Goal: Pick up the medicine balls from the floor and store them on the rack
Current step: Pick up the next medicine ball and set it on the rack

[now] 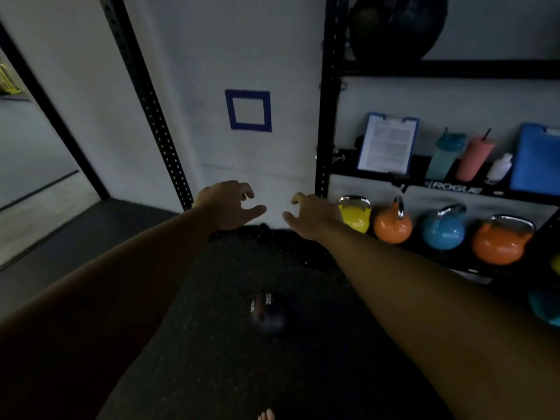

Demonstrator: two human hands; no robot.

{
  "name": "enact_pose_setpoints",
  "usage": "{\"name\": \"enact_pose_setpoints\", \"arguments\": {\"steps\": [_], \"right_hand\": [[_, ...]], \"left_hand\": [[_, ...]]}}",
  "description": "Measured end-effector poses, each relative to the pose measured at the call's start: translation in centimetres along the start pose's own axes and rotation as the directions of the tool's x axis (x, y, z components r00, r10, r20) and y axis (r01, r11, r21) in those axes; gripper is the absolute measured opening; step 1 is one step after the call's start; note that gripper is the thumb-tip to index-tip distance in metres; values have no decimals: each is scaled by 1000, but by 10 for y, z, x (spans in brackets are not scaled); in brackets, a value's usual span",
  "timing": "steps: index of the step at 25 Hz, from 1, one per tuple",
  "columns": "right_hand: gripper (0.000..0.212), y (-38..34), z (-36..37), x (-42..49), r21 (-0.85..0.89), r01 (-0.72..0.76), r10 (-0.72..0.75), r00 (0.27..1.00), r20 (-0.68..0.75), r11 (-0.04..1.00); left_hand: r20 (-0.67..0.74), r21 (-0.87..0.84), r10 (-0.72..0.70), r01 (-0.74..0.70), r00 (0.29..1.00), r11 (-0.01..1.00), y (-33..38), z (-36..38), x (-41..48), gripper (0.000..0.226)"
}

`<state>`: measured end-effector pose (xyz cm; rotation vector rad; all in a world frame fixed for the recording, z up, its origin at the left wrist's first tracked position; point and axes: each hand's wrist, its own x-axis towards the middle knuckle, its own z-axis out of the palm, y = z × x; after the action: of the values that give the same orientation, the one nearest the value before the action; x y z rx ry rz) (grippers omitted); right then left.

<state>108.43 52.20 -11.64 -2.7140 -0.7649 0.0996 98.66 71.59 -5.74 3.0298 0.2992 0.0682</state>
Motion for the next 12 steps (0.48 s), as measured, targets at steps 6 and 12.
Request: {"name": "enact_pose_setpoints", "arguments": {"steps": [6, 12], "right_hand": [[54, -21, 65, -48, -50, -49, 51, 997, 51, 998], [53, -66, 141, -35, 9, -214, 211, 970, 121, 977]], "left_hand": [[84, -8, 25, -24, 996, 1000, -27, 54, -46, 59], [170, -75, 47, -34, 984, 997, -100, 113, -47, 59]]}}
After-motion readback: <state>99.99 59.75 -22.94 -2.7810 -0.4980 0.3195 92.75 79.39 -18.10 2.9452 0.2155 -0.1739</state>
